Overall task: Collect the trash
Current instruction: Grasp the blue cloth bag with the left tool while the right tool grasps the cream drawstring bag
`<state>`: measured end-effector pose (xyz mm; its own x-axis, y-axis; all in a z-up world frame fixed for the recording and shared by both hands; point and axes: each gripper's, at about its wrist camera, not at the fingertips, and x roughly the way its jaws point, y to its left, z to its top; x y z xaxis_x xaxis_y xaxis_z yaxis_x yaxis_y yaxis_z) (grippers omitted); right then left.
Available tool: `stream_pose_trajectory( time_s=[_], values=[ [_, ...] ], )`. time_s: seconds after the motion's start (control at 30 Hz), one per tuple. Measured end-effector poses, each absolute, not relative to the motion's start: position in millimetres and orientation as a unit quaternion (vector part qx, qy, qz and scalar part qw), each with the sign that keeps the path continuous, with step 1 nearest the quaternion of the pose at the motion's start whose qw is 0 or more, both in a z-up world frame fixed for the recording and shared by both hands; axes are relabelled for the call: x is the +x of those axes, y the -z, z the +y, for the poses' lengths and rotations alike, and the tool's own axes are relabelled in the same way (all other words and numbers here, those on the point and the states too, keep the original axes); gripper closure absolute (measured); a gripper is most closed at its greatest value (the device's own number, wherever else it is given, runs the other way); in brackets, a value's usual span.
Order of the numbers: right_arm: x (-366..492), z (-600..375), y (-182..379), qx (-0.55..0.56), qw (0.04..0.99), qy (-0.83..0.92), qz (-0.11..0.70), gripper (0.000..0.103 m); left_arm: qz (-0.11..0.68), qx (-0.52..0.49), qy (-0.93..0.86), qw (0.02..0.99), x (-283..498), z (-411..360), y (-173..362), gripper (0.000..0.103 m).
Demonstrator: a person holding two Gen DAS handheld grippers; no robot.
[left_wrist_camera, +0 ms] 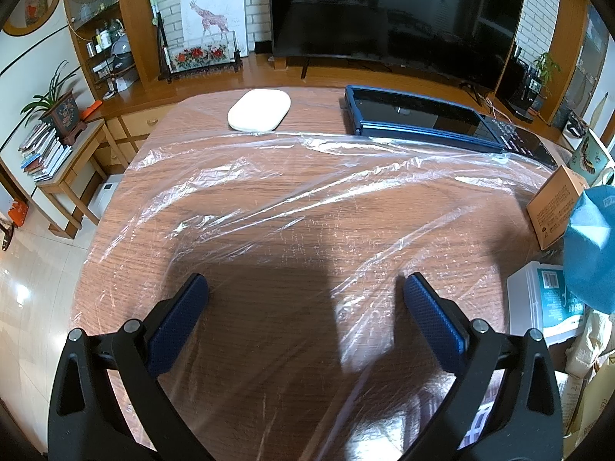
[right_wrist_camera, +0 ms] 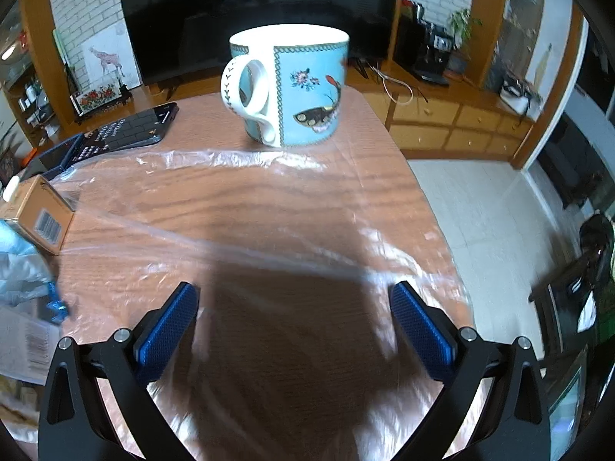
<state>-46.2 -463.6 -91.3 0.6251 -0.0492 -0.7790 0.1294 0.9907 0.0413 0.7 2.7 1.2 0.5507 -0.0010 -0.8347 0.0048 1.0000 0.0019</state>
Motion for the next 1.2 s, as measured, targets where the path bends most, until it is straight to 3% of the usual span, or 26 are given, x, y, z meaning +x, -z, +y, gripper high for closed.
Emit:
stream_pose_trajectory(
  time_s=[0.3, 0.57, 0.83, 1.2],
  values=[
    [-145, -393, 41, -0.049, 0.932, -0.057, 0.354, 0.004, 0.421, 0.01, 0.071, 0.904, -25, -8, -67, 0.002],
    [-178, -324, 42, -0.028, 0.915, -0.183, 0.359, 0.004, 0.399, 0.025, 0.23, 0.887, -40, -76, -107, 0.002],
    [-161, -276, 60, -0.002, 0.896, -0.216, 0.388, 0.004, 0.437, 0.033, 0.288, 0.851, -15, -134, -90, 0.002],
    [-149, -269, 73, 0.043, 0.881, -0.218, 0.418, 0.004, 0.481, 0.066, 0.283, 0.827, 9, -146, -53, 0.002]
  ],
)
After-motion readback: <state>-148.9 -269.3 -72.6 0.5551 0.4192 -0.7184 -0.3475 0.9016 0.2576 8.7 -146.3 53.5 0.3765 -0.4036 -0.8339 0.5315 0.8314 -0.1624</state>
